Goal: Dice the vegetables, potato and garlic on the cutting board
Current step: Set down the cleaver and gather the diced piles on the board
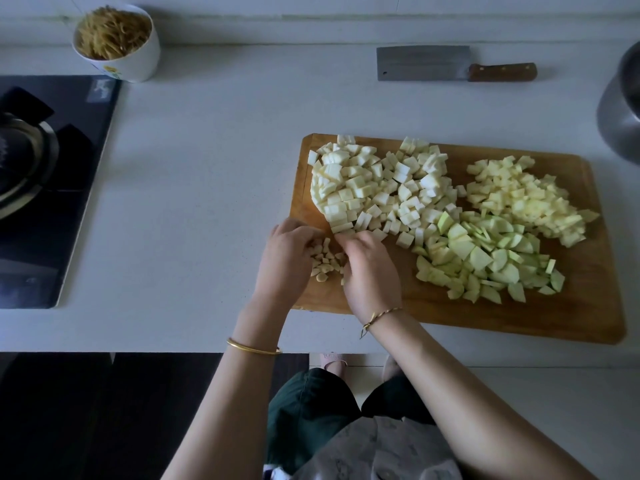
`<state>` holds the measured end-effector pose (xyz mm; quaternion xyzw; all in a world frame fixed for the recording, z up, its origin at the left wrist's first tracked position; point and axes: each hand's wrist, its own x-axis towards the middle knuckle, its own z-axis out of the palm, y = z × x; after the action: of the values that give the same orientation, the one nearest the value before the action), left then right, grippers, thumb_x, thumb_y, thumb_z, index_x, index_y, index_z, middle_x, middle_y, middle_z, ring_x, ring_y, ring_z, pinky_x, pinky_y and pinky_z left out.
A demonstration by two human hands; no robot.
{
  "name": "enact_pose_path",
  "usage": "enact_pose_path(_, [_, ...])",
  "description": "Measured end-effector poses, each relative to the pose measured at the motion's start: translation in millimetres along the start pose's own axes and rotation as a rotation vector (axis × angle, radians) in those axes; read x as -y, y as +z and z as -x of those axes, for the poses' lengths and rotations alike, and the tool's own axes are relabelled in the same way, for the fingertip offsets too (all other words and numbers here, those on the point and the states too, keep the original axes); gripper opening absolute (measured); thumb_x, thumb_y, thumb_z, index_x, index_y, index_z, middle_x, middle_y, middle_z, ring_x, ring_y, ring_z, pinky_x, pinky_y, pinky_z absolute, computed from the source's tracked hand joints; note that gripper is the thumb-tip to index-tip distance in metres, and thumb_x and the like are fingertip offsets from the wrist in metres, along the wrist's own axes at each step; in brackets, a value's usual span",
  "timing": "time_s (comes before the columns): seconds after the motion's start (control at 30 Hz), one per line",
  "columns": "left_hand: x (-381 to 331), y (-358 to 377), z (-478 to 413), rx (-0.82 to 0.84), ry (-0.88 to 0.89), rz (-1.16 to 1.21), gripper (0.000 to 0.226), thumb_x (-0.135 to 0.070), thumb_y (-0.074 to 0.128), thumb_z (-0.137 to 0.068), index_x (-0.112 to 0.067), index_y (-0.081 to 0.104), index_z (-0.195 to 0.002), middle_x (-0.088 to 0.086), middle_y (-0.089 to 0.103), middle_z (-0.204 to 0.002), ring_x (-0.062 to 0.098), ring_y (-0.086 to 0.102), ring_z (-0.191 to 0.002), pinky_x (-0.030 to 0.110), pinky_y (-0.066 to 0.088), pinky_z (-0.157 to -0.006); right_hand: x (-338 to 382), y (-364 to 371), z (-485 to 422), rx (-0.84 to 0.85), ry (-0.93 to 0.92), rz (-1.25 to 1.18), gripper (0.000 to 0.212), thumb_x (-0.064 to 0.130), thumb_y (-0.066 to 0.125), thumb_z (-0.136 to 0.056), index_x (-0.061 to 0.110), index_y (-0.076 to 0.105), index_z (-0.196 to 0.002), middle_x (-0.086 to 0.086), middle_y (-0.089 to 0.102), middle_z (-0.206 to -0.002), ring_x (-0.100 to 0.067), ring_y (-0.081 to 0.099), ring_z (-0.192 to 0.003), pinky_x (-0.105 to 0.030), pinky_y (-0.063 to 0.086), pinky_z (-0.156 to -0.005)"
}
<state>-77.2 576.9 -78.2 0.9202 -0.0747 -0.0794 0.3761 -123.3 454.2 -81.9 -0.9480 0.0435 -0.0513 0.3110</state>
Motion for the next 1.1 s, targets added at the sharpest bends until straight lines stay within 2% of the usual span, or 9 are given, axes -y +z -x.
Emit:
enact_pose_path(0.13, [-0.9, -3.0, 7.0, -0.020, -0.035, 0.046, 0.045, 0.013, 0.040, -0.081, -0.007, 0.072, -0.105, -0.002, 0.053, -0.102, 0.017, 0.055, -0.097, 0.019, 0.046, -0.082, 1.1, -1.1, 3.0, 0.028, -0.056, -0.040, 0.048, -0.022, 0.054, -0.070, 0.002, 0.069, -0.109, -0.015, 0.059, -0.094, -0.037, 0.060, -0.088, -0.034, 0.050, -0.073])
enact_pose_path(0.2, [0.9, -7.2, 9.4, -0.043, -0.089, 0.090, 0.046, 0.014, 0.039, -0.082, -0.007, 0.070, -0.109, 0.000, 0.054, -0.105, 0.013, 0.054, -0.095, 0.004, 0.039, -0.076, -3.7, -5.7, 3.6, 0.021, -0.027, -0.070, 0.050, -0.022, 0.050, -0.073, 0.004, 0.070, -0.111, -0.015, 0.059, -0.098, -0.035, 0.060, -0.092, -0.036, 0.052, -0.075])
enact_pose_path(0.27, [4.2, -10.4, 9.2, -0.068, -0.116, 0.084, 0.047, 0.014, 0.039, -0.083, -0.007, 0.067, -0.114, 0.000, 0.053, -0.106, 0.013, 0.053, -0.096, 0.001, 0.036, -0.075, -6.8, -11.1, 4.9, 0.010, 0.030, -0.072, 0.048, -0.019, 0.047, -0.079, 0.005, 0.067, -0.116, -0.014, 0.059, -0.104, -0.033, 0.059, -0.096, -0.036, 0.052, -0.079])
enact_pose_path(0.47, [4.1, -3.0, 8.3, 0.038, -0.036, -0.069, 0.052, 0.009, 0.038, -0.088, -0.015, 0.061, -0.127, 0.005, 0.051, -0.114, 0.025, 0.047, -0.112, 0.037, 0.044, -0.095, 4.1, -18.1, 9.3, 0.193, 0.175, -0.046, 0.042, 0.001, 0.047, -0.092, 0.007, 0.051, -0.134, -0.010, 0.045, -0.126, -0.027, 0.058, -0.103, -0.030, 0.047, -0.083])
enact_pose_path(0.63, [2.6, 0.8, 14.4, 0.050, -0.032, -0.082, 0.048, 0.008, 0.040, -0.088, -0.016, 0.065, -0.120, 0.002, 0.050, -0.108, 0.024, 0.046, -0.108, 0.037, 0.045, -0.092, 18.8, -12.2, 9.3, 0.226, 0.161, -0.053, 0.039, 0.001, 0.049, -0.091, 0.010, 0.054, -0.129, -0.008, 0.044, -0.116, -0.026, 0.058, -0.094, -0.026, 0.046, -0.078])
enact_pose_path(0.77, [1.9, -1.5, 19.2, 0.050, -0.052, -0.039, 0.049, 0.010, 0.039, -0.085, -0.014, 0.065, -0.118, 0.003, 0.050, -0.108, 0.026, 0.051, -0.106, 0.038, 0.046, -0.092, 23.4, -9.9, 5.7, 0.247, 0.158, -0.098, 0.042, 0.000, 0.050, -0.089, 0.011, 0.056, -0.129, -0.010, 0.045, -0.120, -0.026, 0.057, -0.100, -0.028, 0.048, -0.087])
enact_pose_path(0.87, [-2.1, -5.6, 19.5, 0.028, -0.094, -0.003, 0.048, 0.010, 0.037, -0.084, -0.010, 0.065, -0.116, 0.003, 0.050, -0.108, 0.018, 0.052, -0.098, 0.023, 0.041, -0.085, 19.4, -15.5, 3.0, 0.267, 0.196, -0.150, 0.044, -0.004, 0.049, -0.088, 0.010, 0.055, -0.130, -0.011, 0.044, -0.123, -0.025, 0.054, -0.105, -0.029, 0.048, -0.090])
enact_pose_path(0.97, [-3.5, -9.7, 15.9, 0.008, -0.137, -0.017, 0.048, 0.011, 0.035, -0.083, -0.006, 0.061, -0.118, 0.008, 0.052, -0.113, 0.014, 0.050, -0.093, 0.016, 0.035, -0.079, 15.4, -18.2, 0.0, 0.249, 0.211, -0.163, 0.048, -0.013, 0.043, -0.085, 0.007, 0.054, -0.128, -0.012, 0.043, -0.121, -0.029, 0.057, -0.097, -0.039, 0.053, -0.083])
enact_pose_path(1.1, [-3.9, -7.5, 12.0, 0.034, -0.112, -0.048, 0.050, 0.009, 0.035, -0.087, -0.009, 0.057, -0.128, 0.011, 0.050, -0.120, 0.026, 0.052, -0.107, 0.030, 0.043, -0.091, 15.9, -16.1, -3.6, 0.281, 0.185, -0.133, 0.046, -0.011, 0.043, -0.085, 0.006, 0.054, -0.126, -0.010, 0.040, -0.124, -0.031, 0.060, -0.090, -0.042, 0.054, -0.081])
